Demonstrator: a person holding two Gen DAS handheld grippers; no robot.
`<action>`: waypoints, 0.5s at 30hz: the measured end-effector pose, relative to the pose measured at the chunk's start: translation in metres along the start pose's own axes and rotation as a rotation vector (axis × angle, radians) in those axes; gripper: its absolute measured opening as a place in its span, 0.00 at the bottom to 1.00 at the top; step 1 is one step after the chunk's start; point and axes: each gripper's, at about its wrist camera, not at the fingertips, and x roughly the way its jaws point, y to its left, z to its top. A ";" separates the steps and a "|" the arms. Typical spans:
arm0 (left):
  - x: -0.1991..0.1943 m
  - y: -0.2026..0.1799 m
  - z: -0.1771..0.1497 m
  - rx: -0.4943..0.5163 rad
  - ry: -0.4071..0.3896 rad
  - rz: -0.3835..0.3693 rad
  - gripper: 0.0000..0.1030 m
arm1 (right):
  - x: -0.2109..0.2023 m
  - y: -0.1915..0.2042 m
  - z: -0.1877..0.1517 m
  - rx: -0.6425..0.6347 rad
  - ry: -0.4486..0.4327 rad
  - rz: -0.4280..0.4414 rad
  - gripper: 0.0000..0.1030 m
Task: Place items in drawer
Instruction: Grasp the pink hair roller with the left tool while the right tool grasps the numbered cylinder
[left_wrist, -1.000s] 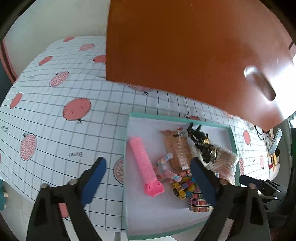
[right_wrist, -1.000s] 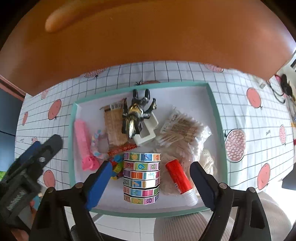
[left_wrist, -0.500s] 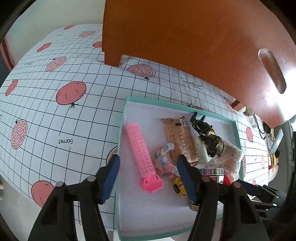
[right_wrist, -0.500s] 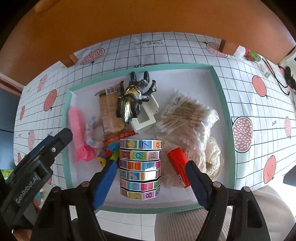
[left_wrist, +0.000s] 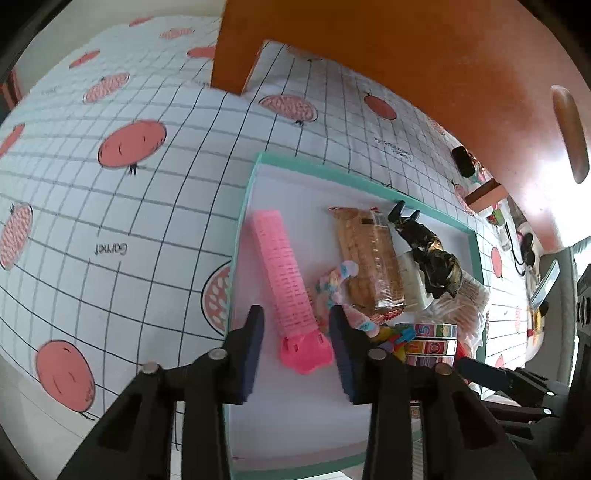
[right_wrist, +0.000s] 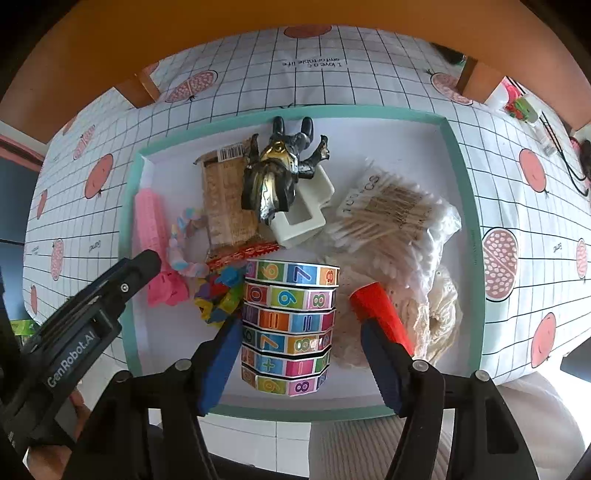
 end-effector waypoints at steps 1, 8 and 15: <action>0.002 0.002 0.000 -0.008 0.005 -0.004 0.33 | 0.001 -0.001 0.000 0.003 0.005 0.005 0.68; 0.008 0.004 -0.003 -0.023 0.011 -0.037 0.33 | 0.008 -0.001 0.001 0.010 0.048 0.013 0.65; 0.015 -0.001 -0.002 -0.009 0.017 -0.046 0.33 | 0.008 -0.004 0.001 0.023 0.065 0.025 0.59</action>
